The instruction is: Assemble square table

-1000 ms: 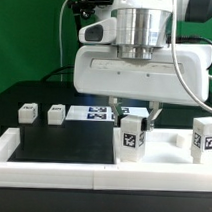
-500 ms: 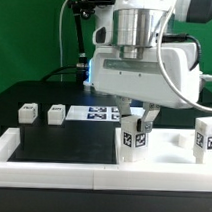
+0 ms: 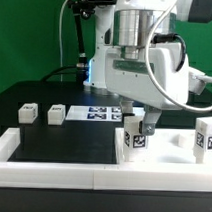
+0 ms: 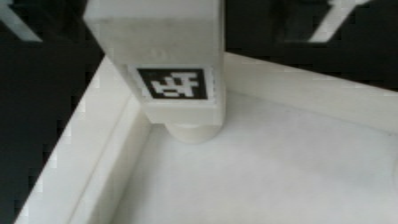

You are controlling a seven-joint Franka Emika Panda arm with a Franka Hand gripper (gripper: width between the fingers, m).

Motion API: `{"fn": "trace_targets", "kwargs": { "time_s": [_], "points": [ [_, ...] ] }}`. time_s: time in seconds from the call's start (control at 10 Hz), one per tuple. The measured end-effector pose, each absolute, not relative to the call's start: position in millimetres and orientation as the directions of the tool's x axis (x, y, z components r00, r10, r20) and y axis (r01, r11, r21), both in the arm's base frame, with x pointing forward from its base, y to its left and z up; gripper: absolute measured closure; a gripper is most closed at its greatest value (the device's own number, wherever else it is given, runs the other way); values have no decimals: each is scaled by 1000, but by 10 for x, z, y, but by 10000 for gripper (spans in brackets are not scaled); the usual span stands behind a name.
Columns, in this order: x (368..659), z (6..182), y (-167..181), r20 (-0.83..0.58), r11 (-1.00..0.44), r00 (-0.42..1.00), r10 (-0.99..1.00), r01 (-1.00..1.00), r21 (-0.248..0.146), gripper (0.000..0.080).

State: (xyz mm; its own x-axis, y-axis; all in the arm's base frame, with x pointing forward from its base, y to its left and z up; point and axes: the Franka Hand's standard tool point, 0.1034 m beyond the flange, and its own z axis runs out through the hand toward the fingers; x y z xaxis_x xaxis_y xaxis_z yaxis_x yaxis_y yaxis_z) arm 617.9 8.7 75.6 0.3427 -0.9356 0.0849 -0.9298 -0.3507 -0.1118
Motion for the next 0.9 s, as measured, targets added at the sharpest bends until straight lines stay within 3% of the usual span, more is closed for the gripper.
{"fn": "trace_targets", "kwargs": {
  "time_s": [0.1, 0.2, 0.5, 0.9],
  "points": [
    [6177, 755, 81, 92, -413, 405, -910, -905, -105, 185],
    [6172, 752, 94, 92, -437, 429, -898, -894, -100, 185],
    [6178, 771, 122, 119, -696, 687, -717, -715, -70, 152],
    [6182, 778, 170, 137, -935, 925, -354, -355, -16, 151]
  ]
}}
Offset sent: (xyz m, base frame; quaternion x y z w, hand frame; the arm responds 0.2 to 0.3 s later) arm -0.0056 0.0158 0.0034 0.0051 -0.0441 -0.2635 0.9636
